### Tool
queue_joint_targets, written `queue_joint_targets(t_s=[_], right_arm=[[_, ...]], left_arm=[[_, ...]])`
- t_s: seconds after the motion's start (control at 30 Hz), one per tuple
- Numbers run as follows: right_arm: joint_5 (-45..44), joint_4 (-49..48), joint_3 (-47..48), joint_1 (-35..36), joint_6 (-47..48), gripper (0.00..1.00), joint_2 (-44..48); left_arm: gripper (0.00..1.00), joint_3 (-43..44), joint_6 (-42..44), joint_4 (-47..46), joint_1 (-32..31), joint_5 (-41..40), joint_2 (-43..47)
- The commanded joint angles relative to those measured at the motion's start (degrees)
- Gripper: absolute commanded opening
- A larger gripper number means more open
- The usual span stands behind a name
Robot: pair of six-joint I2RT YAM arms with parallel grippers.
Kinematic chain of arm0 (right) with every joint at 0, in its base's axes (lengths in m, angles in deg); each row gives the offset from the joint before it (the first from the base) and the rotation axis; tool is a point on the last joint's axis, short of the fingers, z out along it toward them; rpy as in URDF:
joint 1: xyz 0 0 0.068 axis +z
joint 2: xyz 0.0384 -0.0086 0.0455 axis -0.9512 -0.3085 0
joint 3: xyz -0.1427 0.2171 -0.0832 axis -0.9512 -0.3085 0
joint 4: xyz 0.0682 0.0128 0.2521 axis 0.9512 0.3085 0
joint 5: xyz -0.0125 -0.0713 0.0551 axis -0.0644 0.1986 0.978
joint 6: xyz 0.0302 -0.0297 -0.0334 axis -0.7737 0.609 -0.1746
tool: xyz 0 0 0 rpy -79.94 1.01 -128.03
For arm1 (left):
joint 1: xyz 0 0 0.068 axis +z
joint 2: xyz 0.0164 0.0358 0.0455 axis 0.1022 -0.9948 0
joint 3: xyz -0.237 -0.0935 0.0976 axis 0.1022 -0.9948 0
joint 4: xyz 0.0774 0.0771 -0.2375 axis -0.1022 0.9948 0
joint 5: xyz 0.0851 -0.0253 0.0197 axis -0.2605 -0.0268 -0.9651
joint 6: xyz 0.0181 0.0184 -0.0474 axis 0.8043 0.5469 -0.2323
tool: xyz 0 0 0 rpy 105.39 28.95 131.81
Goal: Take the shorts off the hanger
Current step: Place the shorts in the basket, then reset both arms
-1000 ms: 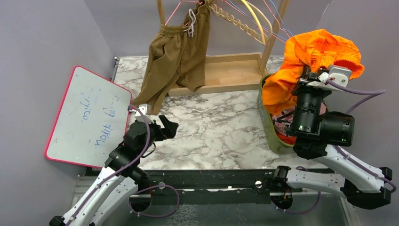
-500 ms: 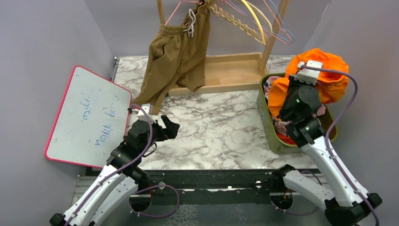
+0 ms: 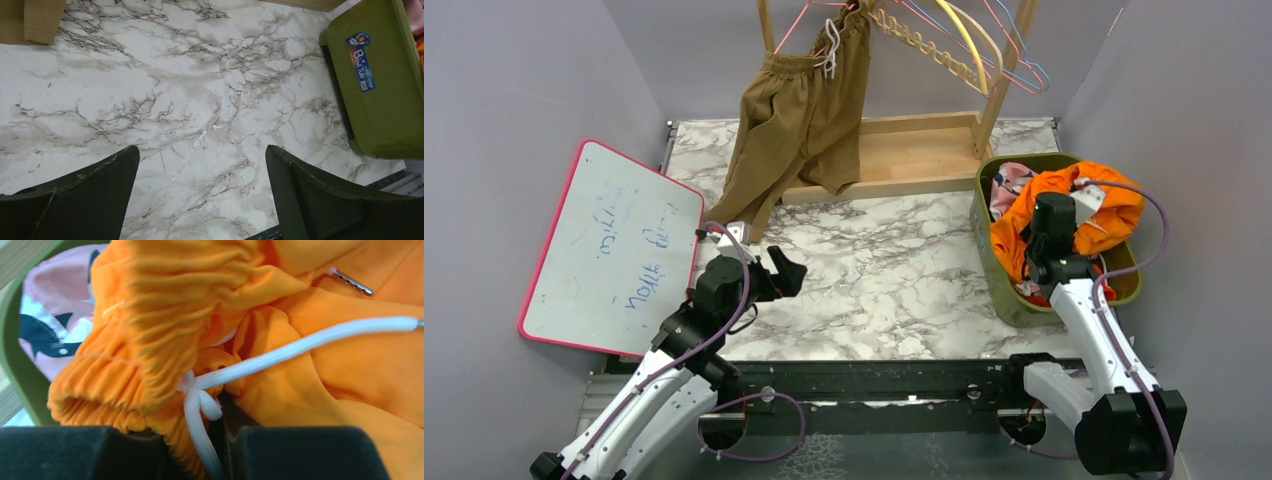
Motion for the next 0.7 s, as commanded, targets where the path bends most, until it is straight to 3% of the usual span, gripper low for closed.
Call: queue_joint_targets(t_s=[0.0, 0.13, 0.3, 0.53, 0.67], right_arm=[[2.1, 3.8, -4.7, -2.6, -7.2, 0.27, -0.4], [-2.0, 7.3, 1.0, -2.6, -4.0, 0.59, 2.7], [1.4, 10.0, 11.0, -2.6, 3.0, 0.86, 10.9], [7.8, 14.5, 20.2, -2.6, 7.5, 0.92, 14.7], [19.7, 13.2, 22.9, -2.6, 10.5, 0.92, 15.9]], left_arm=[[0.99, -0.4, -0.1, -1.2, -0.1, 1.1, 0.8], [0.99, 1.0, 0.2, 0.3, -0.2, 0.2, 1.0], [0.99, 3.6, -1.1, 1.9, -0.1, -5.8, 0.9], [0.99, 11.1, 0.4, 6.0, -0.1, -12.6, -1.9], [0.99, 16.5, 3.5, 9.6, -0.2, -18.6, -3.1]])
